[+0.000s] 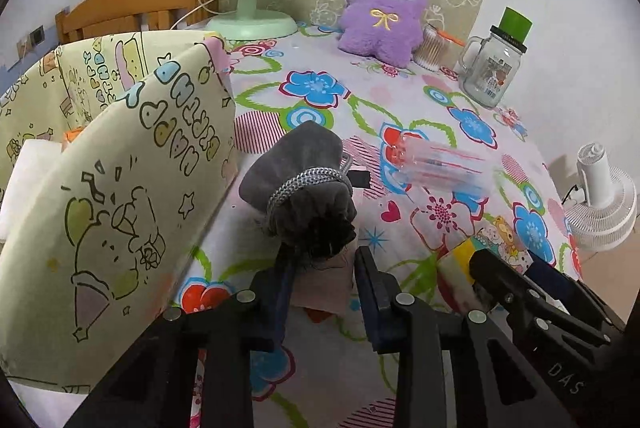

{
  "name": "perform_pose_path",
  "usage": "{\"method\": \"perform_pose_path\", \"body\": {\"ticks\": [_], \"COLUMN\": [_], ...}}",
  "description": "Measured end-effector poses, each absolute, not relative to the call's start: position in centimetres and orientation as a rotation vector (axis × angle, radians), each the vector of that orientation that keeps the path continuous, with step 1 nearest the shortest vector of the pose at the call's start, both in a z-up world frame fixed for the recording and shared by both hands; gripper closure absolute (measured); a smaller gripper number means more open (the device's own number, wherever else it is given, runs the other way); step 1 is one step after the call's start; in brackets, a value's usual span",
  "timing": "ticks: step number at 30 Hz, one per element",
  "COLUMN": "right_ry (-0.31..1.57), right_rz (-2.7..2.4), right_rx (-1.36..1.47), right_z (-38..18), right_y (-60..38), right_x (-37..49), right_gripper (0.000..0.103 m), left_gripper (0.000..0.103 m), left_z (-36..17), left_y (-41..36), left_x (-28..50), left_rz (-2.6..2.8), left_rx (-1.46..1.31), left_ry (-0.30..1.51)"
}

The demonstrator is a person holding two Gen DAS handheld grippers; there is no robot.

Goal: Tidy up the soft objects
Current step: 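Close the left gripper on the grey pouch and pink packet while the right gripper straddles the yellow pack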

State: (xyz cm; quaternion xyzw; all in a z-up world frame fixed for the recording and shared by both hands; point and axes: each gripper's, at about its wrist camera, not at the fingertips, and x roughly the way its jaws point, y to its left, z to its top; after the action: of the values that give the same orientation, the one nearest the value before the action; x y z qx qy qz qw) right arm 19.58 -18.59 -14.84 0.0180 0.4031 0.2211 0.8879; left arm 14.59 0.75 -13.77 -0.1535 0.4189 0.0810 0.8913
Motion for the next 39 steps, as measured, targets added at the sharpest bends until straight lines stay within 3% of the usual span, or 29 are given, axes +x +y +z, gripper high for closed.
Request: {"method": "perform_pose_path", "body": {"ticks": [7,10,16,17,18,19,20,27,29,31,32,39], "right_ry": [0.839,0.839,0.837,0.838,0.838,0.837,0.835,0.834,0.835,0.837,0.838,0.837], "right_rz": [0.465,0.467,0.468,0.468,0.467,0.467,0.467,0.464,0.464,0.466,0.466,0.489], "right_rx": [0.048,0.053,0.054,0.048,0.045,0.042,0.042,0.053,0.074,0.084,0.081,0.021], "right_z": [-15.0,-15.0,-14.9,-15.0,-15.0,-15.0,-14.9,-15.0,-15.0,-15.1,-15.1,-15.0], "right_y": [-18.8,-18.9,-18.9,-18.8,-18.8,-18.8,-18.8,-19.0,-19.4,-19.5,-19.4,-18.3], "right_x": [19.7,19.7,19.7,19.7,19.6,19.6,19.6,19.7,19.8,19.8,19.8,19.4], "right_gripper": [0.027,0.027,0.027,0.027,0.027,0.027,0.027,0.027,0.027,0.027,0.027,0.027], "left_gripper": [0.082,0.098,0.098,0.093,0.069,0.058,0.04,0.028,0.029,0.045,0.06,0.062], "left_z": [-13.5,-13.2,-13.6,-13.6,-13.6,-13.6,-13.6,-14.7,-14.7,-14.6,-14.5,-14.1], "left_y": [0.8,0.6,0.2,0.2,0.2,0.2,0.2,-0.2,-0.3,0.0,0.1,1.0], "left_x": [14.2,14.0,14.1,14.1,14.2,14.3,14.3,15.0,15.1,15.0,14.9,15.1], "left_rz": [0.135,0.095,0.083,0.107,0.129,0.154,0.189,0.203,0.199,0.193,0.184,0.142], "left_rx": [-0.336,-0.35,-0.325,-0.308,-0.288,-0.264,-0.24,-0.198,-0.192,-0.2,-0.215,-0.283], "left_ry": [0.867,0.871,0.896,0.895,0.897,0.9,0.901,0.934,0.931,0.918,0.915,0.923]}}
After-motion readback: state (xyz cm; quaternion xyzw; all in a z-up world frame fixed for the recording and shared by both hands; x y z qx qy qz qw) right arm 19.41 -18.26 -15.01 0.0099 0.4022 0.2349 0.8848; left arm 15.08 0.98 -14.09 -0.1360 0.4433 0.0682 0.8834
